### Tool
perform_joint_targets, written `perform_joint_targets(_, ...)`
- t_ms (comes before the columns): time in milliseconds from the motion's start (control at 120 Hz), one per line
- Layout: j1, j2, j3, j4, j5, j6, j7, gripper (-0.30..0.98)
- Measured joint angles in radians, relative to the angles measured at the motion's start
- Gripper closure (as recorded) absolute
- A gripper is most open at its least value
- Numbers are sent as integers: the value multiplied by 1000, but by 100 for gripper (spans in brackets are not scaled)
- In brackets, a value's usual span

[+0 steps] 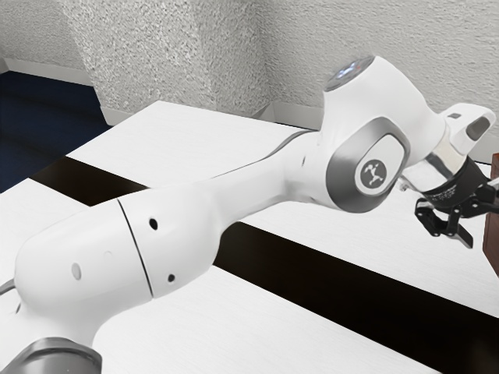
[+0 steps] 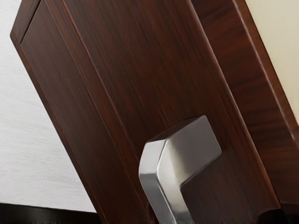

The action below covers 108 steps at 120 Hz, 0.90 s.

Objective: Pull the drawer handle with one arm to open the drawer

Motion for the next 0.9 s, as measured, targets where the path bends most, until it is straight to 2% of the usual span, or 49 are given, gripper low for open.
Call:
perform_joint_targets(483, -5, -5, 2, -44, 0, -11, -21, 2)
perform_joint_targets(717, -4, -23, 8, -50, 7, -27, -29, 25)
perform_joint_targets(900, -7, -55, 11, -55, 8, -68, -32, 56)
